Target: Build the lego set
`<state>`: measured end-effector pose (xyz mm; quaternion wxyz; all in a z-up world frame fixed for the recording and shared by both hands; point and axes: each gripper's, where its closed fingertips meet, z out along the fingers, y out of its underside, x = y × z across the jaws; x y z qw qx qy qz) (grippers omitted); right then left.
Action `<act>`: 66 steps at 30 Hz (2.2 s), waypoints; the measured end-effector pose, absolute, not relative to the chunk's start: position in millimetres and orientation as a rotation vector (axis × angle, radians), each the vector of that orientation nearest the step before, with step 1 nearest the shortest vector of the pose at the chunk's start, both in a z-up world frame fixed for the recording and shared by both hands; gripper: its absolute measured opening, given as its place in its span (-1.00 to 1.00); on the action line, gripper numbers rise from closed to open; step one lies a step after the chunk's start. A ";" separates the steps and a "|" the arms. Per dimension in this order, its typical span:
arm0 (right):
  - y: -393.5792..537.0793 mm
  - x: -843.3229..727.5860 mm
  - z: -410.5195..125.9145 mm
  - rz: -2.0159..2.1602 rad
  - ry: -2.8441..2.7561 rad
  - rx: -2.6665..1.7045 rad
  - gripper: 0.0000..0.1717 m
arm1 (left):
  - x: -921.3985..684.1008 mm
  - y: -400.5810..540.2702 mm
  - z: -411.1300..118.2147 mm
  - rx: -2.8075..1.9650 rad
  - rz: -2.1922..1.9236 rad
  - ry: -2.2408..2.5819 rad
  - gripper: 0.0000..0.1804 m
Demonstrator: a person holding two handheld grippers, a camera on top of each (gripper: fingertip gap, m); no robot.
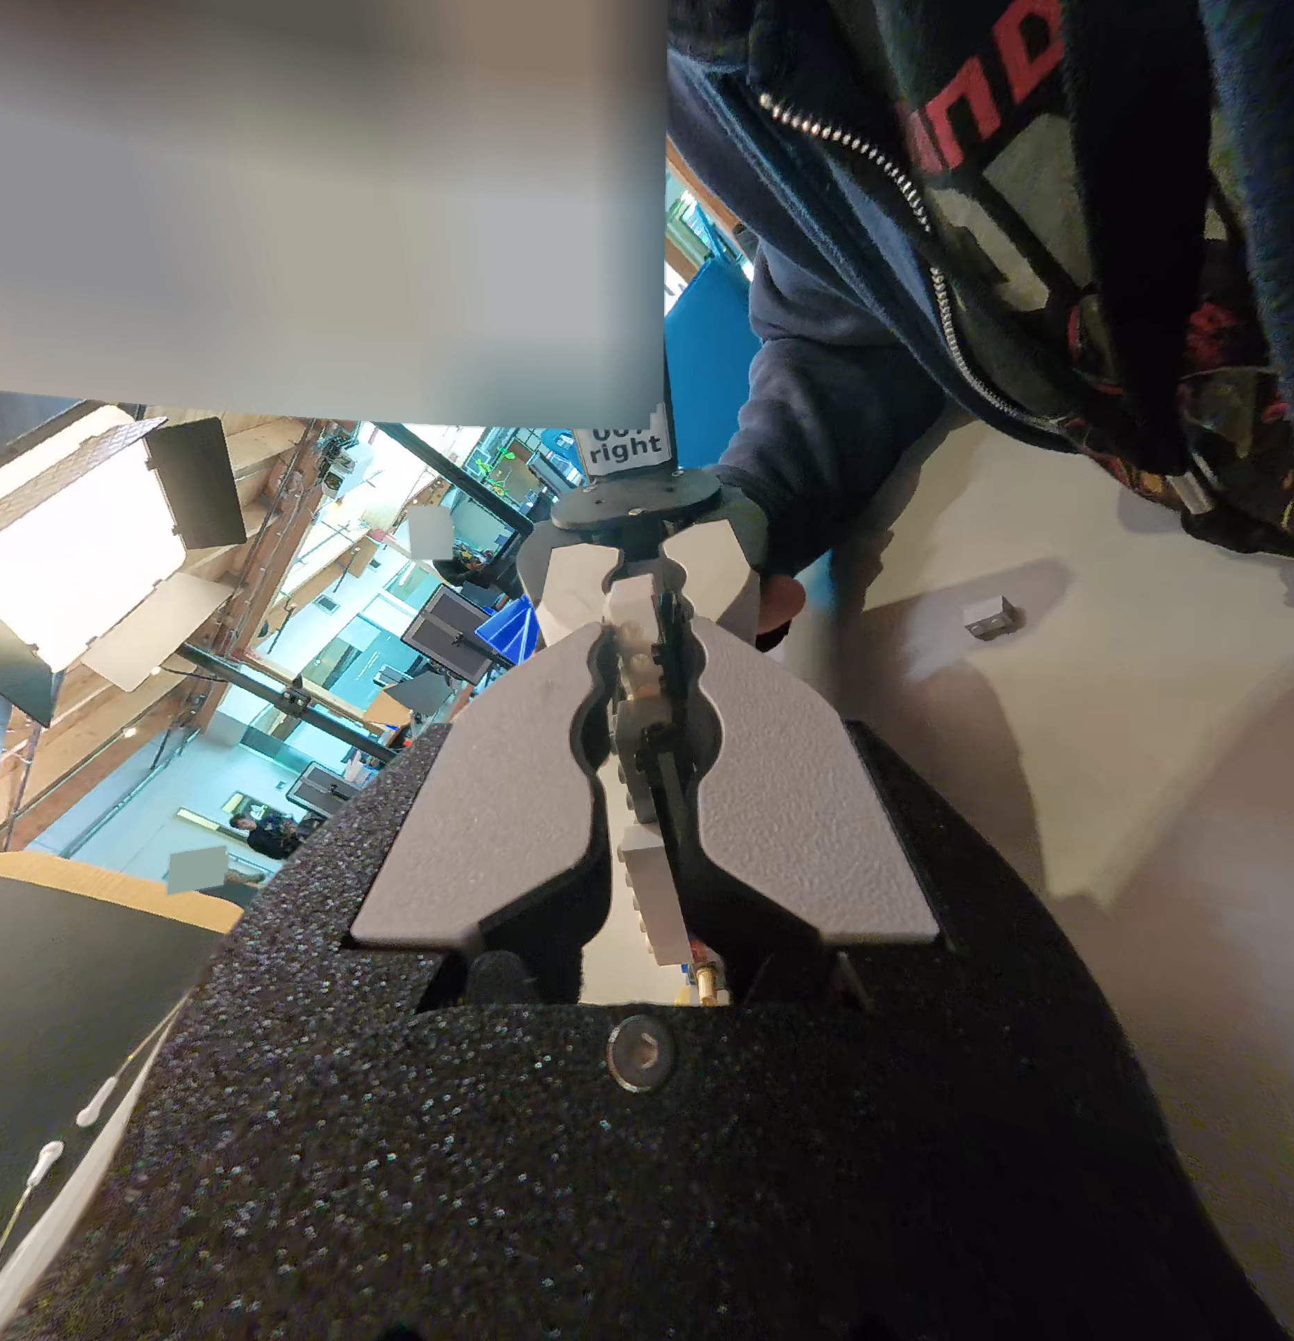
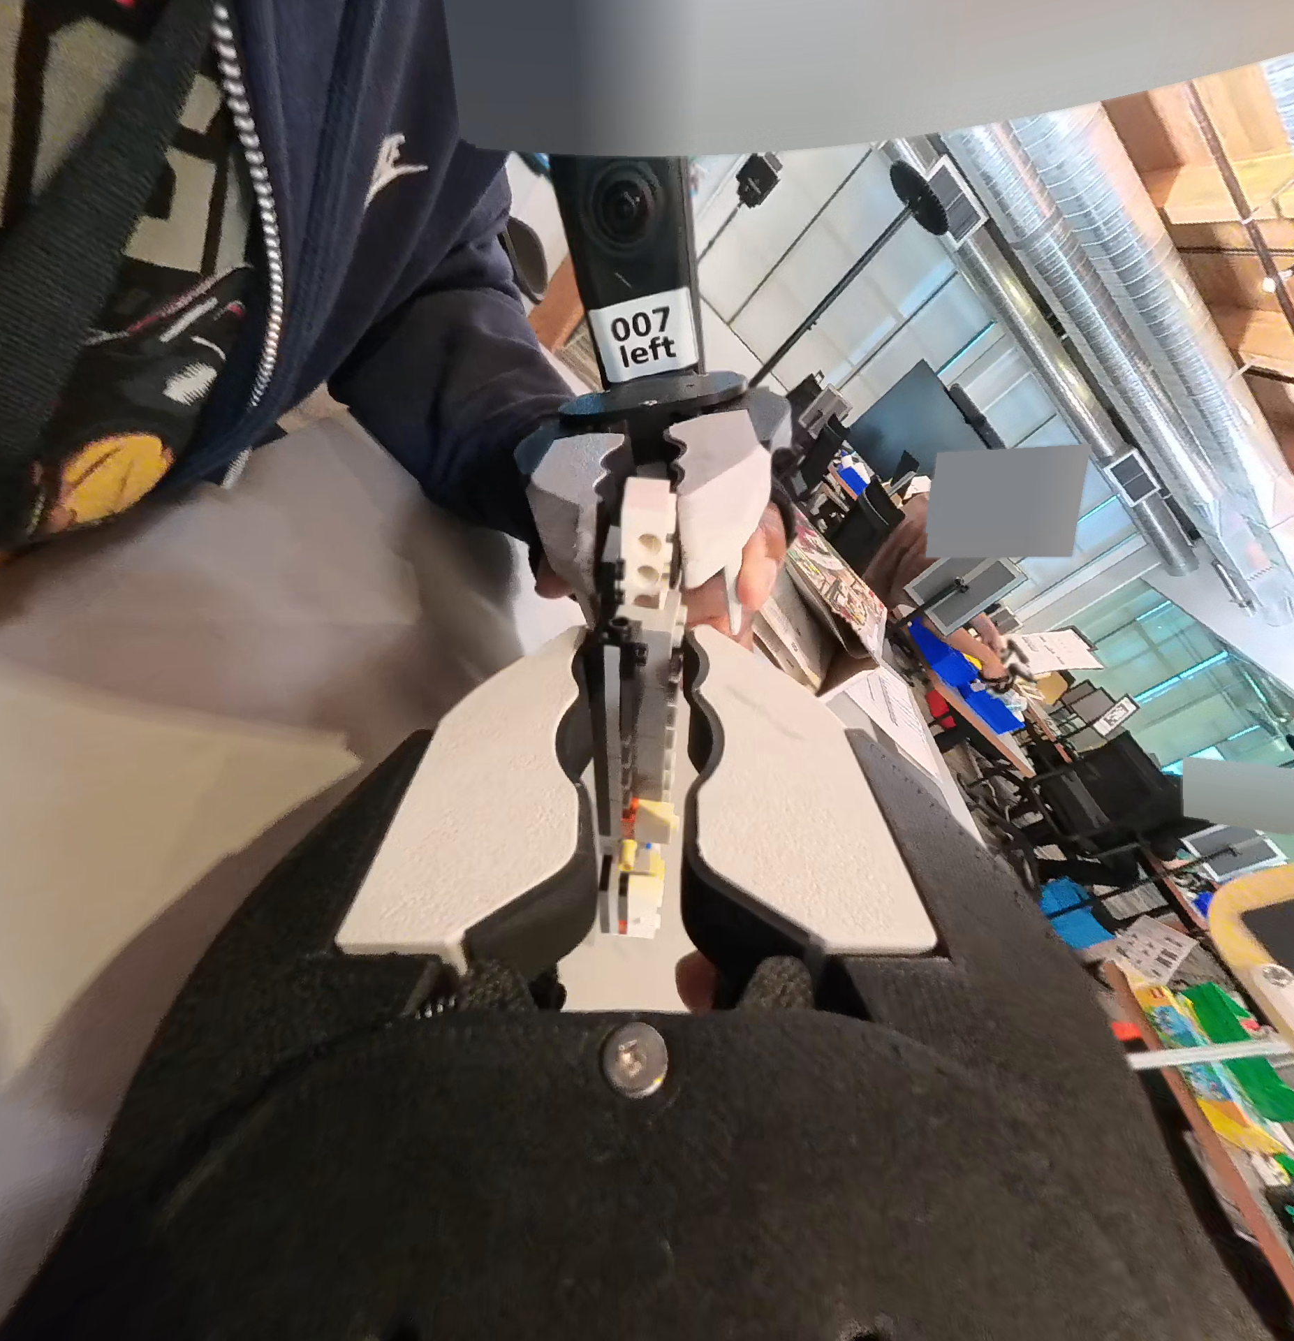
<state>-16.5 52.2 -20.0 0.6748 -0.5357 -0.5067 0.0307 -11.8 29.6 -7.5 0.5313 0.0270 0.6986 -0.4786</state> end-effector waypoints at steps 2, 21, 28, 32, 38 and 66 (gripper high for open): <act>51.1 -17.9 -19.7 0.087 -1.141 -1.202 -0.75 | -12.5 27.9 -7.8 0.077 -1.128 1.670 -0.82; 50.3 -18.1 -21.0 0.111 -1.169 -1.201 -0.76 | -13.3 24.3 -6.5 0.129 -1.053 1.646 -0.82; 50.0 -18.2 -22.8 0.107 -1.189 -1.199 -0.75 | -12.8 23.0 -7.5 0.153 -1.005 1.631 -0.82; 49.6 -18.0 -22.4 0.099 -1.198 -1.192 -0.74 | -11.2 24.2 -8.7 0.159 -0.976 1.625 -0.82; 50.4 -16.1 -22.6 0.081 -1.206 -1.189 -0.72 | -9.9 24.7 -9.4 0.166 -0.946 1.615 -0.82; 57.5 -9.9 -20.3 -0.001 -1.192 -1.155 -0.72 | -5.8 31.9 -3.9 0.090 -1.030 1.571 -0.82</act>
